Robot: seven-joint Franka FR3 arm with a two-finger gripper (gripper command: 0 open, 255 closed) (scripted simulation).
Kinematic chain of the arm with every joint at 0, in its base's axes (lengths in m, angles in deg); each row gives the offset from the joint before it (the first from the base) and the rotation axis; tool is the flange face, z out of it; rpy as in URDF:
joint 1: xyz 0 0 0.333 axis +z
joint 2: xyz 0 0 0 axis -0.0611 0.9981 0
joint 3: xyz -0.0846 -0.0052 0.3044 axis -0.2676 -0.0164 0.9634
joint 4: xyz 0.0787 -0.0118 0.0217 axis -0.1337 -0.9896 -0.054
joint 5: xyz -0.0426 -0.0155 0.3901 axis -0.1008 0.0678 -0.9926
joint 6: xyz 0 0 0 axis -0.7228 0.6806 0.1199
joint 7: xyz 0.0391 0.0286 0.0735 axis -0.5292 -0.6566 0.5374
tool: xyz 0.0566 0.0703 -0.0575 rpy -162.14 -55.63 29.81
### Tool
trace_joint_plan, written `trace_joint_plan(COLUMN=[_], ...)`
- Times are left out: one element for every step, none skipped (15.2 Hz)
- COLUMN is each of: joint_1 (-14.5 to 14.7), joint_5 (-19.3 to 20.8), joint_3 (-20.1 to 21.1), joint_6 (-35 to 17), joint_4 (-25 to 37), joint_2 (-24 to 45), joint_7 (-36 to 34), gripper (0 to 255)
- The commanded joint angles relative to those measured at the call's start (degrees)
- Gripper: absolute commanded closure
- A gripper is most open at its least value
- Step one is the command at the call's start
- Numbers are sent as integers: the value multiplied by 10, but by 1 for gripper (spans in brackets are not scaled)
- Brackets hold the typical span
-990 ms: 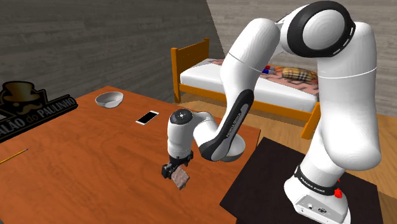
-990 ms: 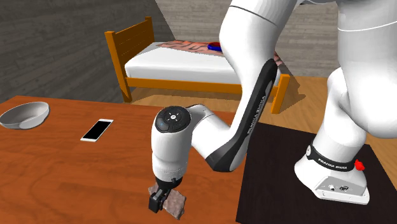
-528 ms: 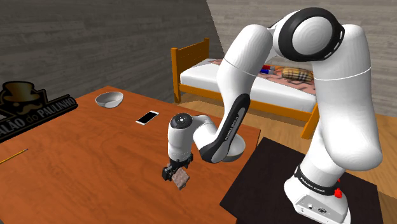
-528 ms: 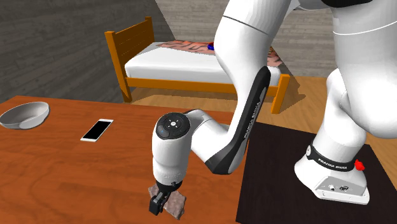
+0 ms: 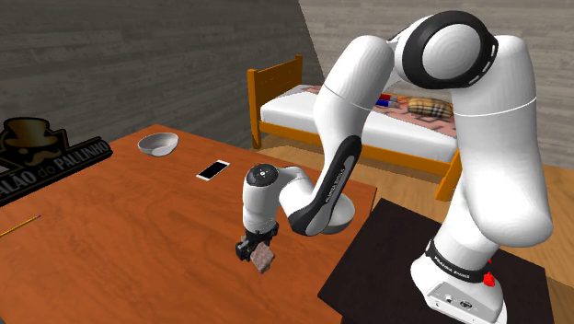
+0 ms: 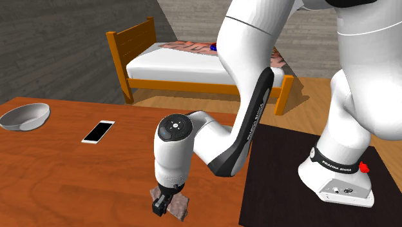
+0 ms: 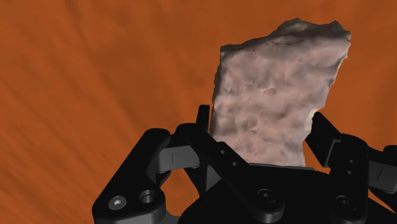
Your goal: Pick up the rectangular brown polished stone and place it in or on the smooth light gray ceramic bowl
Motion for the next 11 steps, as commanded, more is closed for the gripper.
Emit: trace_joint_plan(joint_1=[0,0,0,0,0,-5,-10,-15,-20,-25,-29], joint_5=[0,0,0,0,0,-8,-16,-24,-32,-40,-49], joint_3=[0,0,0,0,0,6,13,19,26,32,38], joint_6=[0,0,0,0,0,5,10,15,20,25,30], joint_4=[0,0,0,0,0,-3,-6,-8,-11,-13,-15], joint_2=[0,0,0,0,0,-8,-16,-23,-31,-39,-47], joint_7=[0,0,0,0,0,7,14,21,28,35,42], gripper=[255,255,255,255,255,255,255,255,255,255,255])
